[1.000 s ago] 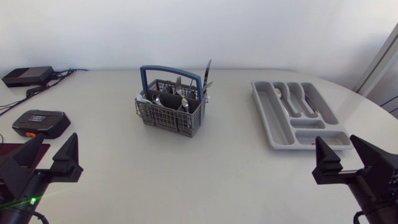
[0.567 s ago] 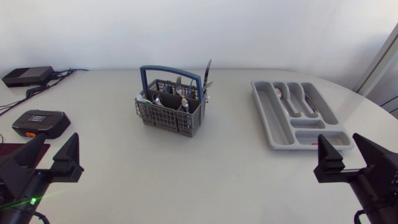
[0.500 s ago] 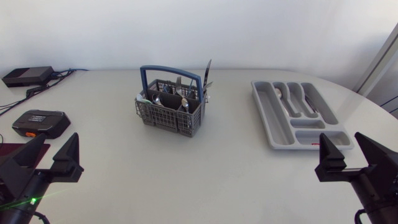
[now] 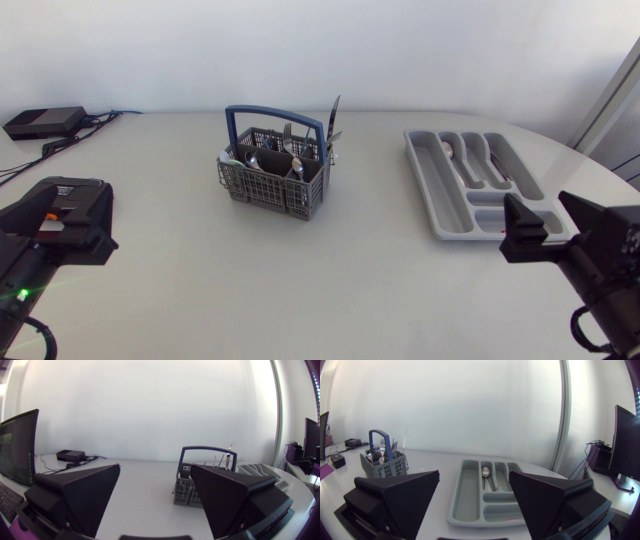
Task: Unload the cutlery basket into the drawer organizer.
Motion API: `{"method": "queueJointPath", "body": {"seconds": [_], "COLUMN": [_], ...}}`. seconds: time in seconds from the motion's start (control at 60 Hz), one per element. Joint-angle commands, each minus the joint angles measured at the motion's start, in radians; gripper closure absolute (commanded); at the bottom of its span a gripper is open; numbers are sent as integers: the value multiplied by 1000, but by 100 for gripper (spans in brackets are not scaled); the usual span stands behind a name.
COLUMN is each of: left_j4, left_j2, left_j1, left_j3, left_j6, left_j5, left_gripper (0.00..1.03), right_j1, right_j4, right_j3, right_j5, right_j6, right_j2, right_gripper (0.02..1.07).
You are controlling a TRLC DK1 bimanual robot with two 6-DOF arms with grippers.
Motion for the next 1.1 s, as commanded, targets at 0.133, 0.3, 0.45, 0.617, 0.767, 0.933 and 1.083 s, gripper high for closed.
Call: {"method": "queueJointPath", "body": {"seconds": [0.133,0.3,0.45,0.617,0.767,0.933,1.083], "left_j4": [24,13,9,7,-34,-63,-33], "left_j2": [271,491,632,782,960,1083,1166], "left_j1": [-21,-32,5,31,29,31,55], "left_j3": [160,266,360,429,512,561,571], "left_j6": [-28,-30,-42,-34,99,211,214], "left_j5": [-10,-10,-10,-7,-5,91,213], "left_gripper": [8,10,10,10,10,10,10], "right_j1": [211,342,484,554,580,606,606], "right_j4": [34,32,-19,-75,-103,-210,-275], "right_j3": [190,296,408,548,661,802,916], "right_j5": [120,162,267,270,277,264,247], "right_j6": [38,70,21,4,5,-39,-33], "right_j2": [301,502,676,872,1015,1145,1246], "right_gripper": [7,7,7,7,7,7,8]}}
